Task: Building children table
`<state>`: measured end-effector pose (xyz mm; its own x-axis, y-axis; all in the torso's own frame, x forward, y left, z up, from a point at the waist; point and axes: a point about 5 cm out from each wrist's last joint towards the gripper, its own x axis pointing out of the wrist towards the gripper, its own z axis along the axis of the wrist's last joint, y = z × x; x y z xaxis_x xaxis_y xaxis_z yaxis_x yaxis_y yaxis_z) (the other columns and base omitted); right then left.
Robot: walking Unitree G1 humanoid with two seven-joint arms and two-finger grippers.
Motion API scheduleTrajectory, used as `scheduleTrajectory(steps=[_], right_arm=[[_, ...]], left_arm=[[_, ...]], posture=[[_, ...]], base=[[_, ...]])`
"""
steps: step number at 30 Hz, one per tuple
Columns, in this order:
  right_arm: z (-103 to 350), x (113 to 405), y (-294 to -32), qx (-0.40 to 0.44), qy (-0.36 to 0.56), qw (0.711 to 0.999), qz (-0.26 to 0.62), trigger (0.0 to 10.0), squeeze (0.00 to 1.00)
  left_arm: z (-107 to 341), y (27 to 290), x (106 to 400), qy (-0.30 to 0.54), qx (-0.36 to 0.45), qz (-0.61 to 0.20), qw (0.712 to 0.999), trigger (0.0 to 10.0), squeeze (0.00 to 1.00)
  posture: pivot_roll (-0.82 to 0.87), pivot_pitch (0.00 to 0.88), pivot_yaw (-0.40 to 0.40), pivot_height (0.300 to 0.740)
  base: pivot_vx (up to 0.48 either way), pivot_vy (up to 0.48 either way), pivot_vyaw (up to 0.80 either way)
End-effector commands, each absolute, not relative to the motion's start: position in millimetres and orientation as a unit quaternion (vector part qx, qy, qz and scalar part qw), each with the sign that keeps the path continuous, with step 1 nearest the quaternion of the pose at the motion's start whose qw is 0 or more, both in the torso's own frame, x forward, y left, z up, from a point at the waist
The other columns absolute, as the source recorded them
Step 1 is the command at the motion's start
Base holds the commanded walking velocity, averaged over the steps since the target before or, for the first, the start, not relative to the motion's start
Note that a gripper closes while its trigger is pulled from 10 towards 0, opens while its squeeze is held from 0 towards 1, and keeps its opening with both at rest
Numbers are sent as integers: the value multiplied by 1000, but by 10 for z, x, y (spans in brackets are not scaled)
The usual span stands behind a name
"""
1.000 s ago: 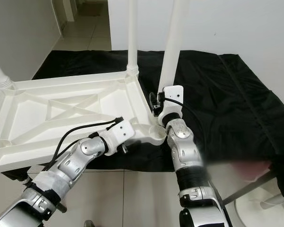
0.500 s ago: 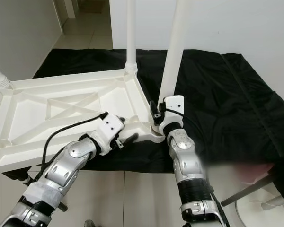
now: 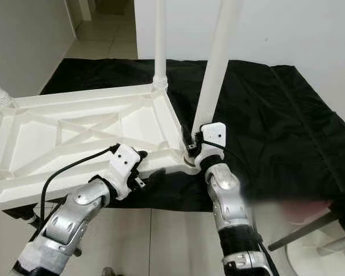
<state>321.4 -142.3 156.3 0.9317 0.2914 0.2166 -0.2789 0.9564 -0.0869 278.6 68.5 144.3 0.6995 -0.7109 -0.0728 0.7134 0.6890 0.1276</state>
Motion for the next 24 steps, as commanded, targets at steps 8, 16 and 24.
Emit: scheduleTrajectory(steps=[8, 16, 24], right_arm=[[1364, 3137, -1458, -46, -93, 978, 183, 10000, 0], [1335, 3102, -1446, -82, -106, 968, 212, 10000, 0], [1341, 3089, -1399, -89, -119, 958, 245, 10000, 0]], left_arm=[[1494, 639, 2584, 24, 41, -457, 888, 10000, 0], [1530, 652, 2555, 21, 48, -458, 887, 10000, 0], [1616, 651, 2540, 17, 47, -460, 887, 10000, 0]], posture=[[17, 47, -26, 740], [20, 48, -22, 740], [22, 51, -15, 740]], base=[[0, 0, 0], [0, 0, 0], [0, 0, 0]])
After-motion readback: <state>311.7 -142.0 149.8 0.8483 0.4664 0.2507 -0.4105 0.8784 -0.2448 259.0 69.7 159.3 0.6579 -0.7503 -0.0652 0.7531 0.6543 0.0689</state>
